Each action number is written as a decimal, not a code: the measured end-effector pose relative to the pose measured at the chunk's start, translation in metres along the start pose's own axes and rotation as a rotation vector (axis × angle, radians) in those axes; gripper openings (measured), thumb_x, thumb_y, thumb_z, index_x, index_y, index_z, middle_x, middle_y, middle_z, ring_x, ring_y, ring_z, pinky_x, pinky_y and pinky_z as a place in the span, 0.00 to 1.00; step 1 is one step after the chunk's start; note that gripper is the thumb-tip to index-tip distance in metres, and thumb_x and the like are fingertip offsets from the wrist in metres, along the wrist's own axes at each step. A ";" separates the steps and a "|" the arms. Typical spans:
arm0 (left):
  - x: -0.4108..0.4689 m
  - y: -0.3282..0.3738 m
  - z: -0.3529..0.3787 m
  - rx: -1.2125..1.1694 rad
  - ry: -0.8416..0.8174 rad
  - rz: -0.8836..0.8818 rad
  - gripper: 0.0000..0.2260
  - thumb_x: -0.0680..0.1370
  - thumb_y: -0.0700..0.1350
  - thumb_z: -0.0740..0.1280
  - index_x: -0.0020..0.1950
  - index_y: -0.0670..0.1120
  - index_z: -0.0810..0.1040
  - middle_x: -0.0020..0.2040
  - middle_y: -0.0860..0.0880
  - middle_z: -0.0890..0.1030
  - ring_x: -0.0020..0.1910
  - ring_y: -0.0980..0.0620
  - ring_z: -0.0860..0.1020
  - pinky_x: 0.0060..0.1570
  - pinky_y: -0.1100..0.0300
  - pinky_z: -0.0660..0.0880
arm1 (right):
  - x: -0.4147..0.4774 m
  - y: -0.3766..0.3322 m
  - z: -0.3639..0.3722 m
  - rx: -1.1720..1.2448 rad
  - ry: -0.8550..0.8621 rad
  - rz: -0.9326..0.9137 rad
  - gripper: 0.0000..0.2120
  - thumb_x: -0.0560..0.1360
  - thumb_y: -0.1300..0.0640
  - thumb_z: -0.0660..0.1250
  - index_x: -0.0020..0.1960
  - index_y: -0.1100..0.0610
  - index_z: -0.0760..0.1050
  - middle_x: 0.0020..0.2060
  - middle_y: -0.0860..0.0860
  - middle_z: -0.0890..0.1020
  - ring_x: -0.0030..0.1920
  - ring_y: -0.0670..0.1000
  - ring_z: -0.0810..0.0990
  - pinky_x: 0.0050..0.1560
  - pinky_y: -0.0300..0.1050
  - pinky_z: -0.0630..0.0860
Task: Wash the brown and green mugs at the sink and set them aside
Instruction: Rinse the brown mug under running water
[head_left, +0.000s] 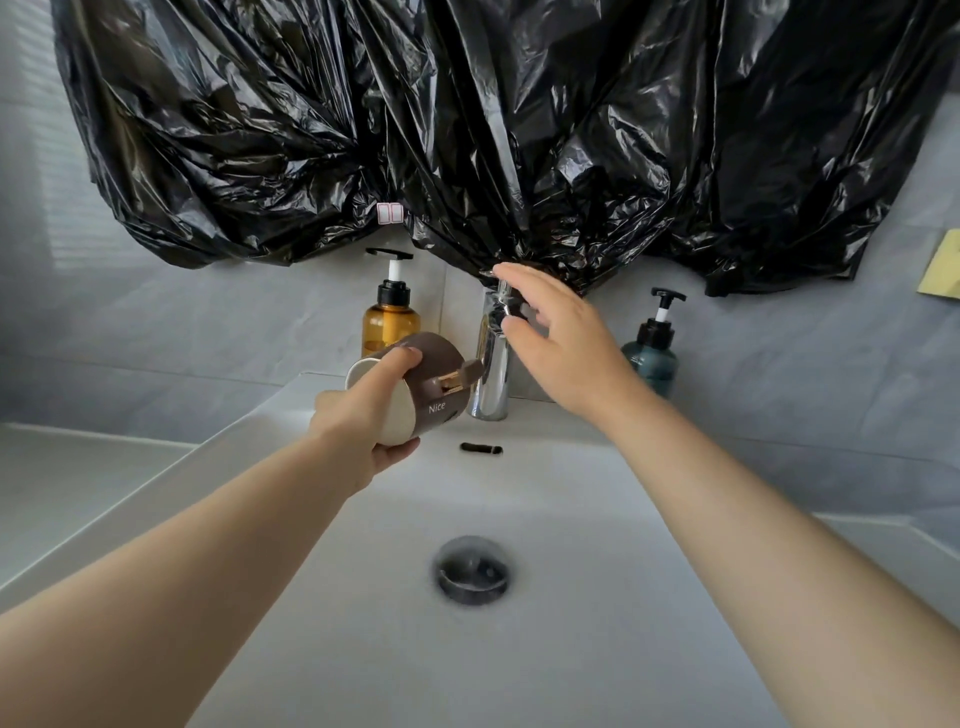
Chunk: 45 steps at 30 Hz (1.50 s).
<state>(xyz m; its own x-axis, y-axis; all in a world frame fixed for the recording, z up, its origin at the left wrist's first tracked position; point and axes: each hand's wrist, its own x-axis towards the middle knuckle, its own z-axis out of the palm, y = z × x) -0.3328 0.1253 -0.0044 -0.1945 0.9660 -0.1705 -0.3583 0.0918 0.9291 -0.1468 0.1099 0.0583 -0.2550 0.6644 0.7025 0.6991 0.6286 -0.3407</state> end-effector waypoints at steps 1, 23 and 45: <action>-0.001 0.000 0.000 0.013 0.001 0.008 0.36 0.61 0.58 0.79 0.65 0.48 0.72 0.60 0.45 0.76 0.55 0.45 0.79 0.40 0.51 0.82 | -0.006 0.002 0.000 0.022 0.013 0.016 0.22 0.80 0.59 0.60 0.74 0.54 0.68 0.73 0.46 0.69 0.72 0.43 0.66 0.73 0.46 0.64; -0.106 -0.023 0.003 0.527 -0.183 0.336 0.35 0.53 0.55 0.82 0.57 0.51 0.75 0.51 0.45 0.82 0.44 0.44 0.84 0.43 0.51 0.82 | -0.128 -0.022 -0.058 0.629 -0.218 0.886 0.18 0.78 0.43 0.64 0.64 0.50 0.70 0.63 0.54 0.73 0.56 0.58 0.78 0.58 0.55 0.79; -0.134 -0.016 -0.049 0.815 -0.165 0.411 0.13 0.75 0.51 0.73 0.57 0.51 0.80 0.54 0.55 0.82 0.53 0.53 0.79 0.46 0.60 0.73 | -0.087 -0.044 -0.105 -0.076 -0.080 0.389 0.27 0.67 0.48 0.76 0.65 0.49 0.75 0.58 0.46 0.79 0.56 0.46 0.75 0.52 0.38 0.67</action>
<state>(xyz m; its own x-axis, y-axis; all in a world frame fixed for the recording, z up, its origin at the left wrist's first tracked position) -0.3462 -0.0171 -0.0122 -0.0090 0.9768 0.2139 0.4750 -0.1841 0.8605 -0.0854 -0.0183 0.0782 -0.0107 0.8782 0.4782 0.8006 0.2941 -0.5221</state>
